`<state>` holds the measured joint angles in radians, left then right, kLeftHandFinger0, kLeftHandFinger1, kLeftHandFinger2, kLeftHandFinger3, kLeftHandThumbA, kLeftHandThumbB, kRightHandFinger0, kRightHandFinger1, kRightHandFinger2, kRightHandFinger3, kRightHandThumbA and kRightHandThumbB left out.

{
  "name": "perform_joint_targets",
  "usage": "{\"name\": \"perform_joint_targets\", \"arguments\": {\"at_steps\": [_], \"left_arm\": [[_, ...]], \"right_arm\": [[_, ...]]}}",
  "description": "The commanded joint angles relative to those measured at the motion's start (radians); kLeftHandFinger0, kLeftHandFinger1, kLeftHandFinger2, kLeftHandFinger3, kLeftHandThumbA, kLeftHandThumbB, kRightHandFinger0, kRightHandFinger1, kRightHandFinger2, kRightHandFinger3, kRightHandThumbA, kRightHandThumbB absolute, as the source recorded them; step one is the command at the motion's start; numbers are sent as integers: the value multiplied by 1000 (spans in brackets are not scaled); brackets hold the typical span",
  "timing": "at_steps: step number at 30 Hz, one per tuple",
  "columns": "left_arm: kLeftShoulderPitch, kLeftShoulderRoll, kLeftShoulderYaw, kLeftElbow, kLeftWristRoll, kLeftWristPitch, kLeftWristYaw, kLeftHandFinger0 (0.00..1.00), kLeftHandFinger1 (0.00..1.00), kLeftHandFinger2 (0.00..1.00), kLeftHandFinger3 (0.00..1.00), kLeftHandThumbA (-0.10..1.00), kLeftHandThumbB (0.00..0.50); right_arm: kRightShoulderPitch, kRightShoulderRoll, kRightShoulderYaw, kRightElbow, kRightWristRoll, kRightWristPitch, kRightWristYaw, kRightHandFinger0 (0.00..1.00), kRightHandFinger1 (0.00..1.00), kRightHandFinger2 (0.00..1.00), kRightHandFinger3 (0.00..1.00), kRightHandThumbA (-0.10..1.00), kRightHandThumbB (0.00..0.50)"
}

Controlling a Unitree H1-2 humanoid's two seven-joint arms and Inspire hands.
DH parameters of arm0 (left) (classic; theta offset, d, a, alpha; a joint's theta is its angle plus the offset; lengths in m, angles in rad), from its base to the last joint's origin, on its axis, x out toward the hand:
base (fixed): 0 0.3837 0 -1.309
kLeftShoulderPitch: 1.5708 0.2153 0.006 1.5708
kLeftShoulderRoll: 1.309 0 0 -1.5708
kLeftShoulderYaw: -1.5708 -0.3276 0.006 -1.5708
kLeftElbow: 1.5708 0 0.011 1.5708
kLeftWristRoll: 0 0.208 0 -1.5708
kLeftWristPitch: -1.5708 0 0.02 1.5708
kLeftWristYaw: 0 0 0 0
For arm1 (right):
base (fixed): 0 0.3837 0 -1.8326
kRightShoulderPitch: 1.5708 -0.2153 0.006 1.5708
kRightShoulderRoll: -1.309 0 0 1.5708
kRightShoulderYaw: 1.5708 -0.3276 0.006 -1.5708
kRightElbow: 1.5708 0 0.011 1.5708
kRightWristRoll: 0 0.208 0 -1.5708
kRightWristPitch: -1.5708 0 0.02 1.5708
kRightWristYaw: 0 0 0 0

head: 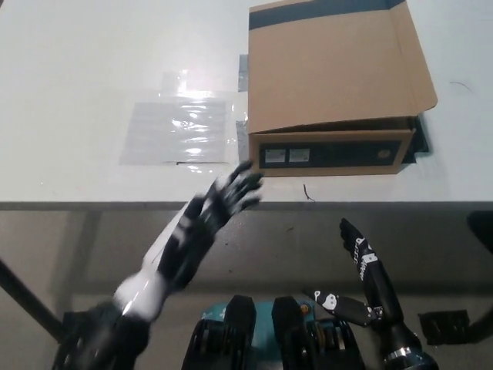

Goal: A small storge box is placed at the center of the table and the robot uses its left hand to push the lid and close it

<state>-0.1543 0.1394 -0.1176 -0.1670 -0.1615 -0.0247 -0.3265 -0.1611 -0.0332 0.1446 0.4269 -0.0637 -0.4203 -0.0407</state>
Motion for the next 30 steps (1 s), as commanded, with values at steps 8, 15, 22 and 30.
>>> {"name": "perform_joint_targets", "arguments": {"at_steps": [8, 15, 22, 30], "left_arm": [[23, 63, 69, 350, 283, -377, 188, 1000, 1000, 1000, 1000, 1000, 328], [-8, 89, 91, 453, 314, -413, 226, 1000, 1000, 1000, 1000, 1000, 340], [18, 78, 87, 454, 326, -420, 236, 1000, 1000, 1000, 1000, 1000, 343], [39, 76, 74, 431, 345, -414, 237, 1000, 1000, 1000, 1000, 1000, 326]], "right_arm": [[0, 12, 14, -25, -2, -50, 1, 1000, 1000, 1000, 1000, 1000, 326], [-12, 15, 16, -9, -4, -50, 2, 1000, 1000, 1000, 1000, 1000, 348], [9, 9, 26, -19, -8, -50, -2, 1000, 1000, 1000, 1000, 1000, 327], [28, 5, 35, -23, -16, -50, -10, 1000, 1000, 1000, 1000, 1000, 352]]}}
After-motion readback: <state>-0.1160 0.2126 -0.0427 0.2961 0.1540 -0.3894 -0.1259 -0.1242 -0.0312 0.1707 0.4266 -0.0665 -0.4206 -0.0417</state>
